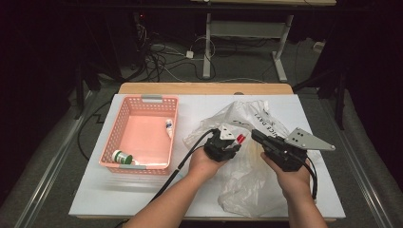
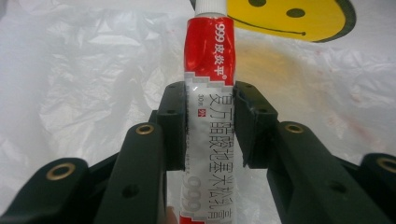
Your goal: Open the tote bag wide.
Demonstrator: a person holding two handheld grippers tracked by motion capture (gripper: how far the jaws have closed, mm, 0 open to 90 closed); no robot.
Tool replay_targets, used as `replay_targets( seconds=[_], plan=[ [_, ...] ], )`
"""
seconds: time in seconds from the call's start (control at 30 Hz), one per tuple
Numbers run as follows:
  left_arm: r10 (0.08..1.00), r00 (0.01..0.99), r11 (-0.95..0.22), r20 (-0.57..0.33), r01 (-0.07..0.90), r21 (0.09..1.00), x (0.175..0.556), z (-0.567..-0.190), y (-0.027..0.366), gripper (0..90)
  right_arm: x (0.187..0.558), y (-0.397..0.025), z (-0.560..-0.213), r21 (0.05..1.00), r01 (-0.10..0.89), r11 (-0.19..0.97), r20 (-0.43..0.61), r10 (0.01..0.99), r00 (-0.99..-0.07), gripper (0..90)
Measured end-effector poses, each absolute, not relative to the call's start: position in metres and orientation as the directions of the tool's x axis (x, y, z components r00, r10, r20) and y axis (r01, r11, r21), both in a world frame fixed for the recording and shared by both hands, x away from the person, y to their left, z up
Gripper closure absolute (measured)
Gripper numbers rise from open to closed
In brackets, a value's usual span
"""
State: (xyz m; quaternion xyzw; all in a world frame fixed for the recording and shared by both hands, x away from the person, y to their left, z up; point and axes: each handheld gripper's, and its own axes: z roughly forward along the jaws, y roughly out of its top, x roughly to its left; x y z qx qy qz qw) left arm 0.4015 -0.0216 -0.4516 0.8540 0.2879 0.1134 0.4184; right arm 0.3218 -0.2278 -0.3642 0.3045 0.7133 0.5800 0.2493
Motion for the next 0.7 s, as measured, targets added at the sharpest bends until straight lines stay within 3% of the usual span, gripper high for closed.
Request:
replay_targets(
  seconds=[0.47, 0.7],
  plan=[
    [0.585, 0.81, -0.487, -0.047, 0.397, 0.778, 0.405, -0.46, -0.033, 65.0, 0.323, -0.23, -0.365, 0.98, 0.148, 0.136, 0.002, 0.727, -0.686, 90.0],
    [0.568, 0.819, -0.481, -0.073, 0.403, 0.779, 0.403, -0.457, -0.032, 49.3, 0.324, -0.232, -0.366, 0.98, 0.151, 0.133, 0.007, 0.728, -0.686, 90.0]
  ],
)
